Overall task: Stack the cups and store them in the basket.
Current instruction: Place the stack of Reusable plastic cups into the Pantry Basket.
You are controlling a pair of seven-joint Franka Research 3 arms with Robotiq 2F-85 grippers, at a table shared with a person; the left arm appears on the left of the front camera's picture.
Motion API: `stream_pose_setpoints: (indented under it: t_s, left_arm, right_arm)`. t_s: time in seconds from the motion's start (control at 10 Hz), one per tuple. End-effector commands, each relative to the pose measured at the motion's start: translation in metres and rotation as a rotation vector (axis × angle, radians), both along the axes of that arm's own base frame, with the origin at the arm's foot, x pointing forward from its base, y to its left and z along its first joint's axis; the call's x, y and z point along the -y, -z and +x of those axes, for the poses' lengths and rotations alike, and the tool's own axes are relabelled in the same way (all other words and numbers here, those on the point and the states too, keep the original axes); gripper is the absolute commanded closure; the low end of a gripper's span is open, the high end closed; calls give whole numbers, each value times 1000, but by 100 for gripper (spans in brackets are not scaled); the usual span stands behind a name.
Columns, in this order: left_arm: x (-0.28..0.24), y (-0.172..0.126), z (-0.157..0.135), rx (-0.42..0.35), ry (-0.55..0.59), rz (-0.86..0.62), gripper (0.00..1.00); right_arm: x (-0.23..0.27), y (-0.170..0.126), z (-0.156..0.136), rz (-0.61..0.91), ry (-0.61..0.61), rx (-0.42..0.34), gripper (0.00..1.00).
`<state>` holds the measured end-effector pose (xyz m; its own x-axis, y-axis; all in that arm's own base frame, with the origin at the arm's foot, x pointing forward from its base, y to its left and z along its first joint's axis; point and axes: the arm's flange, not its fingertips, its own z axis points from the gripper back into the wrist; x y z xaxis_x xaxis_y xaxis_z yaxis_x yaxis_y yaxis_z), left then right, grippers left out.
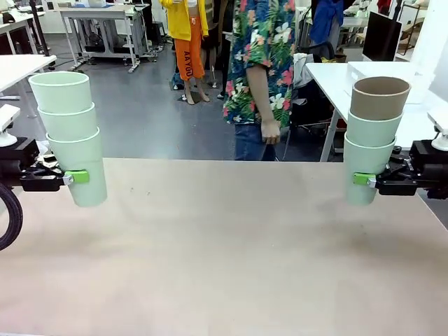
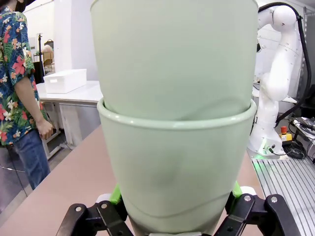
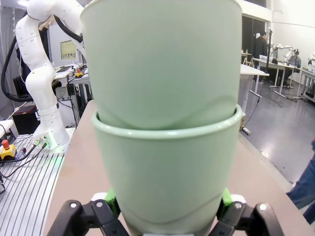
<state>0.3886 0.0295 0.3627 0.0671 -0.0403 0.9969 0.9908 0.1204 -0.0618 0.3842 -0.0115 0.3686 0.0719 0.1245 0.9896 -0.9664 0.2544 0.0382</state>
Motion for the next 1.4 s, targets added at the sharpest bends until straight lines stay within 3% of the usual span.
stream_pose_setpoints:
  t_s: [0.0,1.3]
  left_arm:
    - [0,-3,0,8,2,-8,13]
    - [0,-3,0,8,2,-8,13]
  right_arm:
    - [0,-3,0,-1,-1,8,15]
    - [0,-3,0,-1,-1,8,15]
